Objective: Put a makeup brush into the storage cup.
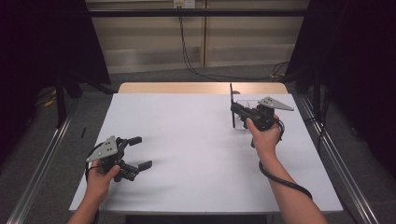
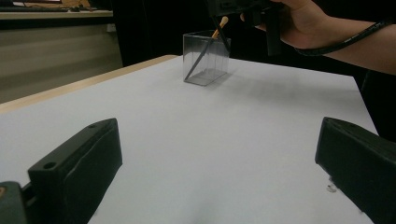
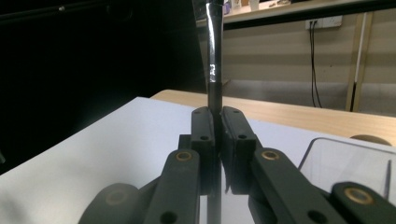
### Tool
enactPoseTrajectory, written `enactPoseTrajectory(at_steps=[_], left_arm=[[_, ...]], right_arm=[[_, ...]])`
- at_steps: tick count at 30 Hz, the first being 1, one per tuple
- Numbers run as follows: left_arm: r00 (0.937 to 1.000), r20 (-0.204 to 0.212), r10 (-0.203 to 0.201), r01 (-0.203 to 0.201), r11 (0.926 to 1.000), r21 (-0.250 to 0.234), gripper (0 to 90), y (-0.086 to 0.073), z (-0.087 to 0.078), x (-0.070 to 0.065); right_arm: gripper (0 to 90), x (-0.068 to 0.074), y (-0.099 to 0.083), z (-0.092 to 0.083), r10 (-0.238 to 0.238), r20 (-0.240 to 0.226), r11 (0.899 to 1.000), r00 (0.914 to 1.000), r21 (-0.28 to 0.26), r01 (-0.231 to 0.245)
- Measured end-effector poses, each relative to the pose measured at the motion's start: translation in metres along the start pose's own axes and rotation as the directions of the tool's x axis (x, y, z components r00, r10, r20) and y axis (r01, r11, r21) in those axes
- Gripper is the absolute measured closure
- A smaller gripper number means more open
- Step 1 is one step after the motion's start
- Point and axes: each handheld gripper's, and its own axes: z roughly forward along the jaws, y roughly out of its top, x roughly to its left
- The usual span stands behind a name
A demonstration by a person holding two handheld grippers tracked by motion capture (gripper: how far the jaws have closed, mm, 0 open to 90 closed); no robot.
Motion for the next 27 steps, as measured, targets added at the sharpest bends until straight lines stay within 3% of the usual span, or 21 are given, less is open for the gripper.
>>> enactPoseTrajectory(at_steps=[18,27], left_arm=[[1.0000,-0.006,0.004,-0.004,1.0000,0.001,0.4,0.000,-0.001,0.000],[1.0000,-0.004,0.003,-0.003,1.0000,0.000,0.5,0.000,-0.001,0.000]], right_arm=[[84.6,-0.009,0.008,-0.006,0.009,0.040,0.994,0.9992,-0.105,-0.005],[84.6,-0.010,0.013,-0.005,-0.009,0.064,0.993,0.9979,-0.117,0.017]])
